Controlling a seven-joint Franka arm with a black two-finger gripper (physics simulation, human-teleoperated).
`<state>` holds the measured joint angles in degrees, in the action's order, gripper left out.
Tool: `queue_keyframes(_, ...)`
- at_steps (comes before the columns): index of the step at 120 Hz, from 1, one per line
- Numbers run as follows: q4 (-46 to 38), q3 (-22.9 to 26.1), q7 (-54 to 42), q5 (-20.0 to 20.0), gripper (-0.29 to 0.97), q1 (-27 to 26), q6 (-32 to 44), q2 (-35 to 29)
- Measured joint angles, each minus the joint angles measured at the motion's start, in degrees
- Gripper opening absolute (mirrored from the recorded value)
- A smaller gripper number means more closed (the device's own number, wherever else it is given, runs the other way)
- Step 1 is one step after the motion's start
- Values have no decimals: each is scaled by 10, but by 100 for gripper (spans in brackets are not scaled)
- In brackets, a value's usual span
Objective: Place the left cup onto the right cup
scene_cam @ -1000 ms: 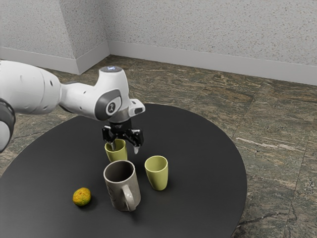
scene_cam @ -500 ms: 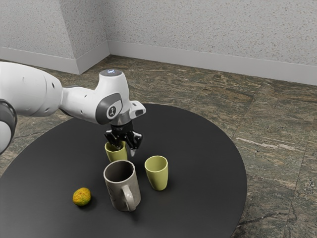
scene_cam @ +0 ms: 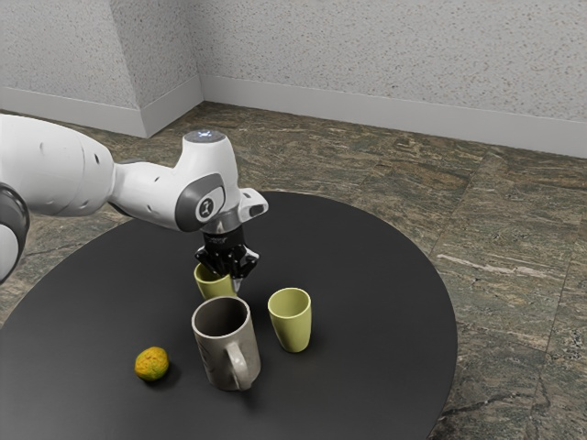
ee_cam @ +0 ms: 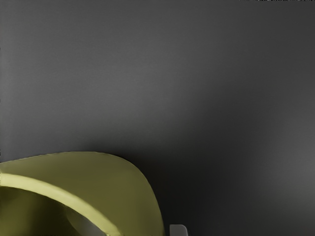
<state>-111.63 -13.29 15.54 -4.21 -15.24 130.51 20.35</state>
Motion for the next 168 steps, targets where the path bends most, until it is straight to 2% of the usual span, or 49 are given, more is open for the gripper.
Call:
queue_keyframes(42,0,-1,9,5,-10,-1,-13,-12)
queue_keyframes(56,5,-1,12,18,-10,-7,-33,-42)
queue_keyframes(77,28,0,18,36,-9,-61,-85,-93)
queue_keyframes(100,78,10,32,52,-9,-117,-160,-105)
queue_keyframes(122,90,29,49,55,-9,-135,-197,-95)
queue_keyframes(168,145,31,72,51,-9,-140,-220,-38)
